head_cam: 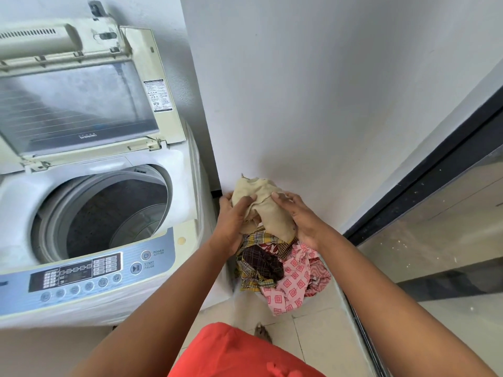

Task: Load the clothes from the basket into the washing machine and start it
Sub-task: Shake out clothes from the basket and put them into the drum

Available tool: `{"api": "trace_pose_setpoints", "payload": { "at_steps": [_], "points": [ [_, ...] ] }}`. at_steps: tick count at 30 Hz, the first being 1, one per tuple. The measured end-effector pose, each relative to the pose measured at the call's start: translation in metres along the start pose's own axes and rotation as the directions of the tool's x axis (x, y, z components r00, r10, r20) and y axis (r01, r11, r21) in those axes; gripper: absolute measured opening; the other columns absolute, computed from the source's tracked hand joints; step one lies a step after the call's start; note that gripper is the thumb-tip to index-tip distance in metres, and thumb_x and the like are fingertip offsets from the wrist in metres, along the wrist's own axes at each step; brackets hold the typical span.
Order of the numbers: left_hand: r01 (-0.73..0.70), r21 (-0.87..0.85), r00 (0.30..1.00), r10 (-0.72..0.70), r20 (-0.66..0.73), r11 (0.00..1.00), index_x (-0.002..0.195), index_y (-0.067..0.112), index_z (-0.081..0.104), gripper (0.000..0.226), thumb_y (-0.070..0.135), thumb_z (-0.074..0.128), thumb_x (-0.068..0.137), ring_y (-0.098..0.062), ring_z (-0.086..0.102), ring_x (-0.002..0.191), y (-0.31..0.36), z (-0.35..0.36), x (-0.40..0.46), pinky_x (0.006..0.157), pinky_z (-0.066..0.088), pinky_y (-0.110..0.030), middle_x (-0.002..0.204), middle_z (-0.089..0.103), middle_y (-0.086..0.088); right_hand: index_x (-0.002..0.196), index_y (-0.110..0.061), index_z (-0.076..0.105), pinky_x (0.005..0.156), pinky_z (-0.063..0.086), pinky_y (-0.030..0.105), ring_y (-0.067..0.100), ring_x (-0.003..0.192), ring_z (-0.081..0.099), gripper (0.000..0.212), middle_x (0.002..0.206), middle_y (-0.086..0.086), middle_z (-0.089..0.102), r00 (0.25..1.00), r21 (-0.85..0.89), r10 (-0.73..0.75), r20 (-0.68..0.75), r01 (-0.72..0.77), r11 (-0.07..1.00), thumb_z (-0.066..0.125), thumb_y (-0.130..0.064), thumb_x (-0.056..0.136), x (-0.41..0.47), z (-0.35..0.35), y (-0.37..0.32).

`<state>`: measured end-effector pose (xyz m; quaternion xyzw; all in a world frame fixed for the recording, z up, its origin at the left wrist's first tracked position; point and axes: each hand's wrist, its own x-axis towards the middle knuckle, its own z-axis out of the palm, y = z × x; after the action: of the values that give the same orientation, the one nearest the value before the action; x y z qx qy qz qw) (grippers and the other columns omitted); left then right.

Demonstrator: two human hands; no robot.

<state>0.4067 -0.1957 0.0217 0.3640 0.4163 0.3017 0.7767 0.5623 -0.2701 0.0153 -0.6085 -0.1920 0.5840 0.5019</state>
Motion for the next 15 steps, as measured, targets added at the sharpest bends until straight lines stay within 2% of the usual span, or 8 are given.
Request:
{"api": "trace_pose_setpoints", "payload": {
  "at_steps": [2,4,6,8,10,12,13,15],
  "points": [
    [0.028,0.032,0.999,-0.029,0.028,0.999,0.137,-0.002,0.042,0.066,0.025,0.074,0.086,-0.014,0.071,0.075,0.001,-0.004,-0.001,0.061,0.056,-0.028,0.102,0.065,-0.012,0.137,-0.012,0.052,0.097,0.052,0.048,0.033,0.119,0.061,0.074,0.132,0.017,0.061,0.992,0.121,-0.024,0.127,0.009,0.993,0.072,-0.054,0.08,0.003,0.007,0.003],
    [0.039,0.056,0.997,-0.043,0.071,0.998,0.131,0.007,0.047,0.05,0.026,0.07,0.091,-0.01,0.073,0.08,0.002,-0.008,-0.002,0.066,0.057,-0.027,0.112,0.066,-0.01,0.131,-0.01,0.059,0.102,0.049,0.051,0.036,0.118,0.061,0.058,0.127,0.019,0.065,0.991,0.184,-0.073,0.115,0.051,0.982,0.068,-0.044,0.085,0.008,0.019,0.003],
    [0.046,0.046,0.994,-0.05,0.094,0.998,0.128,0.018,0.045,0.051,0.031,0.073,0.088,-0.007,0.072,0.083,0.007,-0.017,0.0,0.075,0.058,-0.029,0.117,0.065,-0.005,0.131,-0.009,0.058,0.107,0.042,0.058,0.04,0.122,0.058,0.058,0.127,0.021,0.064,0.995,0.245,-0.076,0.059,0.059,0.968,0.072,-0.038,0.082,0.015,0.03,0.001],
    [0.052,0.046,0.993,-0.056,0.107,0.998,0.135,0.022,0.042,0.063,0.039,0.076,0.084,-0.015,0.071,0.096,0.015,-0.03,0.003,0.086,0.055,-0.039,0.123,0.065,-0.007,0.132,-0.007,0.057,0.107,0.04,0.06,0.043,0.123,0.056,0.057,0.127,0.023,0.063,0.995,0.257,-0.078,0.054,0.062,0.964,0.07,-0.035,0.084,0.023,0.044,-0.003],
    [0.05,0.014,0.991,-0.051,0.127,0.999,0.137,0.025,0.043,0.063,0.039,0.075,0.085,-0.025,0.067,0.111,0.024,-0.044,0.006,0.093,0.052,-0.046,0.13,0.064,-0.01,0.131,-0.005,0.057,0.105,0.044,0.057,0.044,0.121,0.057,0.052,0.126,0.026,0.063,0.995,0.238,-0.06,0.083,0.039,0.971,0.064,-0.034,0.088,0.029,0.059,-0.007],
    [-0.008,-0.04,0.994,0.012,0.104,0.999,0.133,0.02,0.05,0.054,0.033,0.075,0.086,-0.027,0.065,0.116,0.032,-0.061,0.013,0.101,0.049,-0.051,0.13,0.065,-0.012,0.131,-0.004,0.058,0.098,0.051,0.051,0.039,0.114,0.061,0.048,0.126,0.027,0.063,0.993,0.247,-0.038,0.114,0.008,0.969,0.061,-0.032,0.091,0.034,0.078,-0.013],
    [-0.041,-0.057,0.996,0.046,0.08,0.998,0.131,0.016,0.053,0.053,0.03,0.076,0.086,-0.026,0.067,0.113,0.036,-0.07,0.016,0.099,0.05,-0.05,0.127,0.066,-0.014,0.13,-0.004,0.058,0.094,0.053,0.048,0.037,0.111,0.063,0.047,0.125,0.026,0.063,0.992,0.247,-0.031,0.126,-0.001,0.969,0.061,-0.031,0.092,0.039,0.088,-0.015],
    [-0.079,-0.078,0.997,0.08,0.01,0.994,0.131,0.01,0.054,0.057,0.029,0.078,0.083,-0.021,0.07,0.099,0.046,-0.086,0.017,0.079,0.059,-0.037,0.118,0.068,-0.013,0.129,-0.006,0.06,0.093,0.053,0.046,0.033,0.108,0.065,0.046,0.124,0.024,0.065,0.991,0.221,-0.024,0.134,-0.006,0.975,0.062,-0.033,0.092,0.048,0.11,-0.017]
  ]
}}
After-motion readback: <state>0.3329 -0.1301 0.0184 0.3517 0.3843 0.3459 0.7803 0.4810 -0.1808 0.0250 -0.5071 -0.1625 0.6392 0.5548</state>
